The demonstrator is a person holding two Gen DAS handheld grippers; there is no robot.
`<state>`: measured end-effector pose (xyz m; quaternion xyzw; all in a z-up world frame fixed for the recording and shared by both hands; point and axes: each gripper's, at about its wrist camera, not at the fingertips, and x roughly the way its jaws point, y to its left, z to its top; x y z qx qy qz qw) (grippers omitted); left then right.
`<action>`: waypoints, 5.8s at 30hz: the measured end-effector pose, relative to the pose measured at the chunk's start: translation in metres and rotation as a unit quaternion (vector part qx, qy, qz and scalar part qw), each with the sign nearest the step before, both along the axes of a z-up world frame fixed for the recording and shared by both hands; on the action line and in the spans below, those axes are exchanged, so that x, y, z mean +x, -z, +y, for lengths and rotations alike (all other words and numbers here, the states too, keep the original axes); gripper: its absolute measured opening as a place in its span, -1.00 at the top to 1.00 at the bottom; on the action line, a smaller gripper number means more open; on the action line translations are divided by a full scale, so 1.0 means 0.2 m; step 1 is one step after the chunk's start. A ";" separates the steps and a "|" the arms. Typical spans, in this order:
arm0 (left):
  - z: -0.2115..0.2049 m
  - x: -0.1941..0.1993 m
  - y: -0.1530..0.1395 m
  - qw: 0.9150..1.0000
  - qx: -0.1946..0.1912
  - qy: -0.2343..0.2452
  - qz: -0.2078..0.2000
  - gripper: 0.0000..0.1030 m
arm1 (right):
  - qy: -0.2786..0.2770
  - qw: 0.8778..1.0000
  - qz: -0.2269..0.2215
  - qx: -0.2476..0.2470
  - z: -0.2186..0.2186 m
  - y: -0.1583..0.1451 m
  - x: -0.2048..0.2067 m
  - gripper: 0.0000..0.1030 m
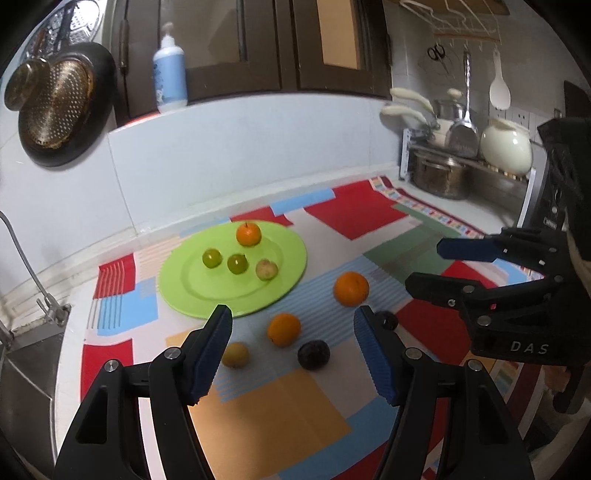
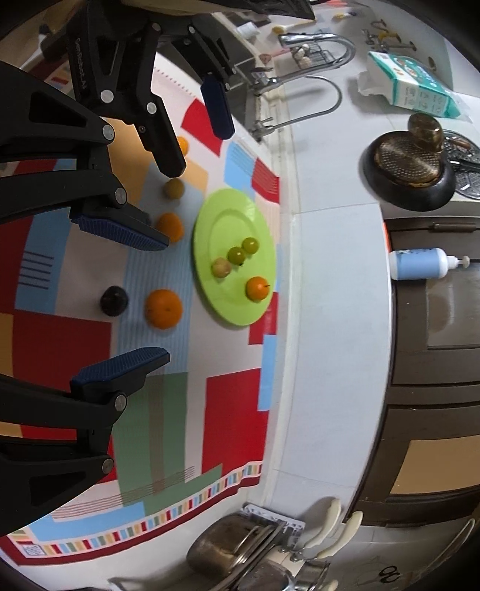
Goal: Organize fruits
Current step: 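Withdraw both tools from the plate toward the remaining fruits, then grasp a dark plum with the left tool while the right tool grasps another plum, then carry both plums over the green plate and open both tools to drop them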
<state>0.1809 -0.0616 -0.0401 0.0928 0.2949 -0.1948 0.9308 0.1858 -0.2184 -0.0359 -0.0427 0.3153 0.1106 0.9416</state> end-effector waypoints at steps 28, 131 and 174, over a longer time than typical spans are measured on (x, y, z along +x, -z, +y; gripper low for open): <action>-0.09 0.20 0.34 0.992 0.003 0.047 0.120 0.12 | 0.005 0.995 0.098 0.023 -0.03 0.34 0.15 0.06; 0.35 1.07 0.00 0.997 0.005 -0.025 0.072 0.41 | -0.116 0.992 0.051 0.003 0.50 -0.03 1.15 0.42; 0.39 0.90 -0.19 0.997 0.009 -0.070 0.028 -0.13 | -0.078 0.997 0.025 0.016 0.42 -0.13 1.02 0.25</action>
